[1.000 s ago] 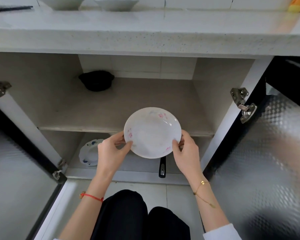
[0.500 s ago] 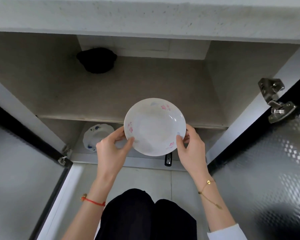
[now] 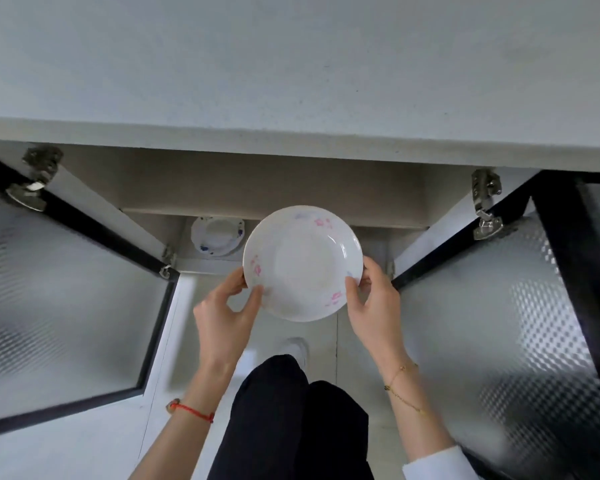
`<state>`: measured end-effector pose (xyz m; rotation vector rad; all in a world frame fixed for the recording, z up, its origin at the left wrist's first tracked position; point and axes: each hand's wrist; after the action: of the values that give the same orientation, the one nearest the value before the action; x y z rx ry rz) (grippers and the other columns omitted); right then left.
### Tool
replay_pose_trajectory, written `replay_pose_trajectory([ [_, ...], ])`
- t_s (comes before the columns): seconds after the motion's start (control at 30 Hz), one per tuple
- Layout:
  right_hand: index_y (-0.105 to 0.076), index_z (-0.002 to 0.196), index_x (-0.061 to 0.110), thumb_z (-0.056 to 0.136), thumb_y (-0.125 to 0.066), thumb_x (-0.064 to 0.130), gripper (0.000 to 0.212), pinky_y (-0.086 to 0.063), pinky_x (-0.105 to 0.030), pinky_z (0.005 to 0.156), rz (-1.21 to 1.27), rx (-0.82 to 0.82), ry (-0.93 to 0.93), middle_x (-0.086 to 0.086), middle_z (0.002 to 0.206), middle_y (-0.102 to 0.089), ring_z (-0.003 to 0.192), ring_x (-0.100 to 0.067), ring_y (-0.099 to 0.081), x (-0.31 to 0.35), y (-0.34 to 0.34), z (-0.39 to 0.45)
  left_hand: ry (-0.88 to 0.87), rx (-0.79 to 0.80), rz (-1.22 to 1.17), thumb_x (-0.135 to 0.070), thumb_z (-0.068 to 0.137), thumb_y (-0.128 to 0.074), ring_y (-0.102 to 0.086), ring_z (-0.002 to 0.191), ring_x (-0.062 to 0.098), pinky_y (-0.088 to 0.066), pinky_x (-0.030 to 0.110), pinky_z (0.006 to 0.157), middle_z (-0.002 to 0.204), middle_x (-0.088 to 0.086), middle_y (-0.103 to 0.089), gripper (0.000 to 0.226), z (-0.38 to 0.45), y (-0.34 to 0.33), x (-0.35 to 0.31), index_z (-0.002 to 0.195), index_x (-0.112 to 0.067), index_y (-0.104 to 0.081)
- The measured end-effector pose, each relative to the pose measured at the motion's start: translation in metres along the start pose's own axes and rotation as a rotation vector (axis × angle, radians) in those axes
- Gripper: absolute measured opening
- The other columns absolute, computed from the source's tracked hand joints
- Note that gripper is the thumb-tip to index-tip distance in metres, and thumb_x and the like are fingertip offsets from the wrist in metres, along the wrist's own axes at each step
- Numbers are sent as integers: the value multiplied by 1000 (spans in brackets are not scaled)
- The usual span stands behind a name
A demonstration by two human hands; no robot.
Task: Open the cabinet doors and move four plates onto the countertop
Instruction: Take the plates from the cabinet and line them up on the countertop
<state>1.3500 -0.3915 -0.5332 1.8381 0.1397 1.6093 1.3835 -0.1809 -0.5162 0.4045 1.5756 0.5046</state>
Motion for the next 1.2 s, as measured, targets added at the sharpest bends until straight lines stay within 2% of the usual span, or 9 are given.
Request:
replay_pose_trajectory([
  [0.1, -57, 115, 18, 91, -55, 11, 25, -36, 1, 70, 8, 17, -1, 8, 89, -59, 82, 3, -52, 36, 27, -21, 38, 18, -1, -26, 83, -72, -65, 92, -4, -46, 7, 84, 100, -30, -69, 34, -23, 29, -29, 117, -32, -69],
  [0.17, -56, 117, 18, 91, -55, 12, 27, -38, -2, 71, 7, 43, -22, 6, 92, -59, 82, -1, -52, 62, 47, -34, 55, 17, -13, -25, 83, -72, -65, 92, -3, -45, 4, 82, 101, -30, -68, 37, -38, 50, -52, 119, -32, -68],
  [0.3, -54, 120, 21, 92, -54, 16, 29, -48, -23, 74, -10, 80, -44, 4, 93, -60, 84, -10, -54, 119, 90, -55, 71, 3, -45, -21, 82, -73, -65, 93, -4, -40, -3, 80, 99, -35, -66, 38, -63, 94, -105, 119, -31, -68],
  [0.37, -54, 119, 22, 92, -53, 16, 28, -51, -28, 75, -14, 74, -26, 5, 92, -60, 84, -11, -55, 150, 113, -61, 69, -8, -66, -20, 82, -74, -64, 93, -5, -41, -3, 81, 100, -31, -68, 39, -71, 115, -132, 119, -30, -69],
  [0.5, -51, 123, 26, 93, -53, 19, 31, -54, -28, 77, -6, 65, -17, 7, 98, -62, 87, -7, -58, 203, 152, -69, 27, -20, -78, -21, 81, -75, -66, 92, -2, -41, -2, 81, 101, -23, -72, 39, -79, 151, -184, 118, -30, -69],
  [0.77, -51, 128, 21, 93, -54, 18, 35, -56, -34, 82, -15, 36, 9, 3, 103, -63, 91, -13, -60, 269, 195, -44, -35, -15, -143, -21, 82, -73, -66, 93, -6, -47, 5, 83, 100, -30, -70, 39, -53, 183, -255, 118, -34, -68],
  [0.9, -54, 122, 20, 91, -56, 16, 31, -54, -37, 82, -3, -15, 27, 3, 97, -63, 90, -17, -59, 289, 200, -16, -65, -1, -150, -20, 82, -73, -65, 93, -10, -45, 2, 82, 98, -35, -68, 40, -20, 185, -277, 120, -33, -67],
  [1.03, -54, 121, 17, 91, -56, 15, 30, -52, -30, 73, -4, -61, 32, 2, 91, -63, 80, -11, -58, 304, 201, 23, -114, 15, -179, -18, 82, -72, -65, 88, -11, -45, 0, 77, 90, -37, -67, 36, 21, 183, -298, 115, -31, -69],
  [1.2, -54, 121, 15, 92, -55, 15, 29, -47, -27, 78, -25, -128, 46, 2, 88, -60, 81, -14, -55, 319, 202, 70, -140, 40, -171, -22, 81, -71, -65, 90, -4, -43, 0, 79, 89, -37, -67, 34, 75, 176, -325, 113, -31, -70],
])
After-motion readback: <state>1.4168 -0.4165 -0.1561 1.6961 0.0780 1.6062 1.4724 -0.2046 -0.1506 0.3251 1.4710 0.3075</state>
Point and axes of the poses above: each hand's wrist, its own z-axis towards the middle knuckle, its own y-axis out of the back of the hand, x = y × z
